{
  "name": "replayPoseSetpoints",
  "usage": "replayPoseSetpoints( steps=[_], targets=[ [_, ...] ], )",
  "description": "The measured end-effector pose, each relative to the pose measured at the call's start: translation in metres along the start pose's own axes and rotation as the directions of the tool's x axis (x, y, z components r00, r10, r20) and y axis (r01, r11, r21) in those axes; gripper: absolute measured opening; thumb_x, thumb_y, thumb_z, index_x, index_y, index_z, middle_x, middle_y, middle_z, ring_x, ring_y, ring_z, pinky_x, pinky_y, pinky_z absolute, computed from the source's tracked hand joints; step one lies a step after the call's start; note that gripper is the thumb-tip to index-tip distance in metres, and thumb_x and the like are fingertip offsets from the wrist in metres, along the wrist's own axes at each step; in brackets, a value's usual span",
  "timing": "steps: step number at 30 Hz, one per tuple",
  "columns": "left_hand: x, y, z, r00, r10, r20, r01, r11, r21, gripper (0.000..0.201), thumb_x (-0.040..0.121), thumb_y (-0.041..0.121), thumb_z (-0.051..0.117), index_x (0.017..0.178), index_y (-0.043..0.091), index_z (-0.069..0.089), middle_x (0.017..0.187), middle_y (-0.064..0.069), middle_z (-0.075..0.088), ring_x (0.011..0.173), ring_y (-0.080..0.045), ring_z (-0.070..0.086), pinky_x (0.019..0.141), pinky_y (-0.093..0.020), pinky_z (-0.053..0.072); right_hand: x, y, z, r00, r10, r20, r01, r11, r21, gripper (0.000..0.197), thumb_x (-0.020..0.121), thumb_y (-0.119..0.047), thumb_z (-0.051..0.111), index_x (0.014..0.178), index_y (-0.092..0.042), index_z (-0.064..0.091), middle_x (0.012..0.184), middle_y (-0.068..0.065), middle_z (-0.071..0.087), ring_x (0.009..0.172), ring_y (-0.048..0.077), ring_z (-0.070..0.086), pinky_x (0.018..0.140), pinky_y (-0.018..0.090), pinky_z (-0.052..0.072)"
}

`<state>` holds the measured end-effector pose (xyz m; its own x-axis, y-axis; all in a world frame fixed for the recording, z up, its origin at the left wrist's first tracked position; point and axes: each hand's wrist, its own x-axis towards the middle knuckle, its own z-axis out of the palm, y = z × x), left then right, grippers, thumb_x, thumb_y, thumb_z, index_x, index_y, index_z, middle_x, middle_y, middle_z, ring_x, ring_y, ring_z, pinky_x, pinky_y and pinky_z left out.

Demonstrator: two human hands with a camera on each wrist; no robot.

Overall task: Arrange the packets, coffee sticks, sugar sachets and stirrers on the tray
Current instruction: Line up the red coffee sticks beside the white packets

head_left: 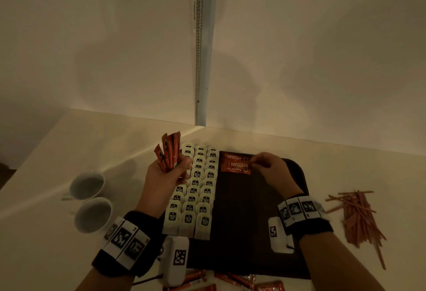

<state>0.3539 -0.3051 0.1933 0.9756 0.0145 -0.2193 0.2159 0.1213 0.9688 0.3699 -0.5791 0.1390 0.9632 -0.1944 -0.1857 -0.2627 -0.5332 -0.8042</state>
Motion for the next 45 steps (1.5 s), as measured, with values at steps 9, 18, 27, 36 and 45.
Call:
replayPoseSetpoints(
  steps=[9,18,27,36,45],
  targets=[
    [-0.004,-0.009,-0.005,0.998,-0.065,0.01,0.065,0.997,0.035,0.005,0.084,0.015,0.066,0.083,0.01,0.065,0.062,0.006,0.063,0.057,-0.006,0.06,0.066,-0.025,0.05,0.01,0.042,0.031,0.983,0.184,-0.012,-0.184,0.983,-0.003,0.013,0.085,-0.01,0.065,0.092,-0.021,0.063,0.098,-0.009,0.058,0.095,0.006,0.053,0.094,0.03,0.045],
    [0.001,-0.008,-0.005,0.986,-0.168,-0.011,0.167,0.986,-0.015,0.008,0.091,0.011,0.058,0.091,0.012,0.066,0.072,-0.003,0.062,0.063,-0.014,0.057,0.065,-0.028,0.046,0.022,0.037,0.048,0.971,0.21,-0.114,-0.211,0.977,-0.004,0.013,0.084,-0.01,0.066,0.095,-0.017,0.062,0.103,-0.003,0.06,0.094,0.006,0.052,0.087,0.021,0.04],
    [0.003,-0.005,-0.004,0.977,-0.211,0.038,0.213,0.975,-0.057,0.013,0.093,0.006,0.052,0.099,0.011,0.063,0.073,-0.005,0.066,0.061,-0.014,0.059,0.059,-0.025,0.044,0.03,0.037,0.052,0.964,0.231,-0.13,-0.24,0.969,-0.056,0.018,0.084,-0.01,0.066,0.101,-0.013,0.063,0.109,0.003,0.062,0.104,0.014,0.056,0.092,0.026,0.043],
    [0.001,-0.004,-0.003,0.97,-0.218,0.109,0.226,0.972,-0.059,0.017,0.095,0.012,0.051,0.105,0.011,0.065,0.08,-0.002,0.072,0.069,-0.013,0.068,0.056,-0.016,0.051,0.033,0.04,0.056,0.961,0.224,-0.161,-0.245,0.961,-0.129,0.021,0.083,-0.013,0.068,0.103,-0.011,0.061,0.109,0.005,0.061,0.1,0.014,0.055,0.088,0.025,0.043],
    [0.007,0.003,0.0,0.95,-0.26,0.17,0.263,0.965,0.007,0.018,0.088,0.01,0.062,0.106,0.007,0.064,0.084,-0.005,0.07,0.068,-0.012,0.069,0.052,-0.015,0.049,0.028,0.017,0.049,0.971,0.136,-0.197,-0.149,0.987,-0.054,0.019,0.086,-0.023,0.065,0.099,-0.012,0.057,0.103,0.004,0.059,0.098,0.018,0.058,0.077,0.023,0.049]
  ],
)
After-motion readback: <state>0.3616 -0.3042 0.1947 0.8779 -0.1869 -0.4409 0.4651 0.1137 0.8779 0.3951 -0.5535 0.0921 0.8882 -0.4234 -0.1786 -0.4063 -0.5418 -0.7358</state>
